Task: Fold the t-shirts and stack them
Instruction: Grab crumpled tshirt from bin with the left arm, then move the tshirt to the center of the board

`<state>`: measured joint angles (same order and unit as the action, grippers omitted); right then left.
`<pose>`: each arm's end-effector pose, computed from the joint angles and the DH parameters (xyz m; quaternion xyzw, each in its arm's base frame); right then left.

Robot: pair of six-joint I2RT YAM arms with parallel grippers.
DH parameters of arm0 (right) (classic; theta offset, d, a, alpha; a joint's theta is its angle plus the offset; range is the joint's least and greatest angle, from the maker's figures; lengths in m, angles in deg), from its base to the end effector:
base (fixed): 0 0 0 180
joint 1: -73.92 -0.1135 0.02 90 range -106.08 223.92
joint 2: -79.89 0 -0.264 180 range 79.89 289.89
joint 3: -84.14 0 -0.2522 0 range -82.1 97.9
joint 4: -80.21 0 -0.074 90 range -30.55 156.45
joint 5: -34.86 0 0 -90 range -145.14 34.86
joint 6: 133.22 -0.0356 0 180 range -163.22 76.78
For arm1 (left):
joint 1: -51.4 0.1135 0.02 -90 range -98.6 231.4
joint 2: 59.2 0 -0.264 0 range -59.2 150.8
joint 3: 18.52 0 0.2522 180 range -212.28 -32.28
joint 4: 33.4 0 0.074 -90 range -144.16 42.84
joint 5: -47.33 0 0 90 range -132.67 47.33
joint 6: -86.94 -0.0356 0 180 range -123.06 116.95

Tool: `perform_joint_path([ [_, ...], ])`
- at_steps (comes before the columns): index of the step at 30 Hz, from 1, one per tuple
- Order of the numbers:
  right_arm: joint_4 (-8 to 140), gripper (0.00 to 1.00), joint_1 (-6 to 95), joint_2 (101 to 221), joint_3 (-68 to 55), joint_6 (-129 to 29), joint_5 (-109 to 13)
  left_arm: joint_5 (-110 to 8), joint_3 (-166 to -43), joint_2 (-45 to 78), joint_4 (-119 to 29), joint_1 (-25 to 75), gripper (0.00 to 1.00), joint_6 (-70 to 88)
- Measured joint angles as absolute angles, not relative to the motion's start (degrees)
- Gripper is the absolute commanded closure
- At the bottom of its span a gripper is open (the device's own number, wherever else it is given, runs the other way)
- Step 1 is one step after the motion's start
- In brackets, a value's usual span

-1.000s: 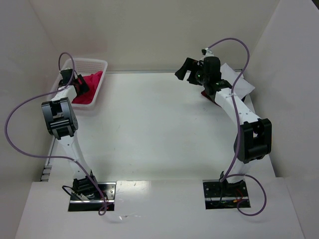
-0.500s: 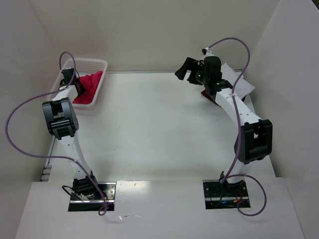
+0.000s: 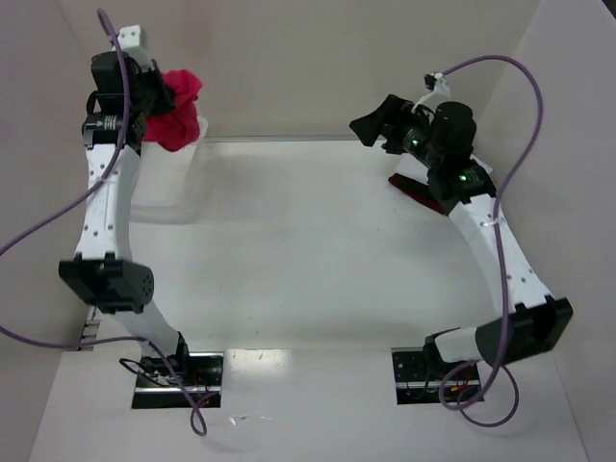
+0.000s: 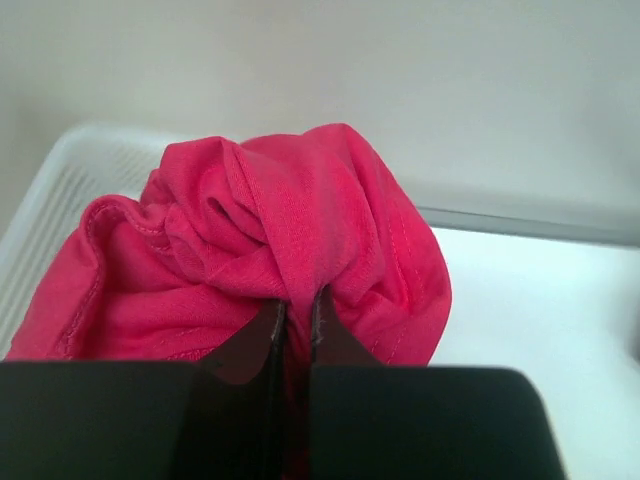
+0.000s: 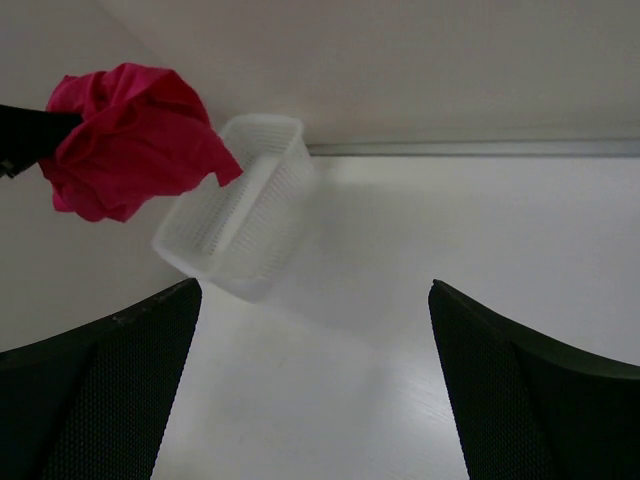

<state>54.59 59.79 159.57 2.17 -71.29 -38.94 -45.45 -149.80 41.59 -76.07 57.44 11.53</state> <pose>0.3073 0.0876 0.4389 -0.0023 0.7488 0.3342 0.5723 0.3918 0.0397 0.4777 -0.1243 0.7681 -0.0656 0.6248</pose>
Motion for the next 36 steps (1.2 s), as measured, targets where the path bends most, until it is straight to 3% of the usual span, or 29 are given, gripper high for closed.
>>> perform_joint_path([
  [4, 54.85, 0.00, 59.79, 146.61, -0.12, -73.39, -38.02, -50.48, -151.41, 26.36, -79.76, 42.80, 0.99, 10.31],
  [6, 54.87, 0.00, 59.70, 139.79, -3.53, -74.42, -37.71, -54.44, -145.53, 15.69, -79.63, 37.84, 0.93, 10.51],
  [10, 52.93, 0.00, 59.64, 130.48, -9.56, -75.64, -37.45, -60.89, -132.07, 2.84, -80.83, 37.31, 0.93, 10.79],
  [14, 51.55, 0.00, 59.64, 127.46, -15.09, -76.45, -37.67, -68.27, -117.69, 1.74, -77.35, 37.27, 0.89, 10.79],
  [15, 51.55, 0.00, 59.64, 127.42, -16.51, -76.54, -37.76, -70.57, -110.43, 4.11, -76.81, 36.90, 0.47, 10.64],
  [18, 50.55, 0.00, 59.64, 127.92, -20.56, -76.80, -37.93, -72.08, -104.05, 9.88, -77.49, 36.28, 0.14, 10.51],
  [20, 50.48, 0.00, 59.64, 129.43, -22.94, -76.84, -38.00, -72.73, -100.01, 14.86, -78.45, 36.09, 0.00, 10.70],
  [28, 50.85, 0.00, 55.81, 135.33, -25.43, -75.97, -40.14, -63.95, -102.02, 16.35, -78.71, 35.80, 0.00, 11.23],
  [36, 54.41, 0.08, 36.20, 150.96, -29.19, -74.90, -50.56, -51.62, -100.25, 15.89, -74.34, 36.41, 0.00, 18.57],
])
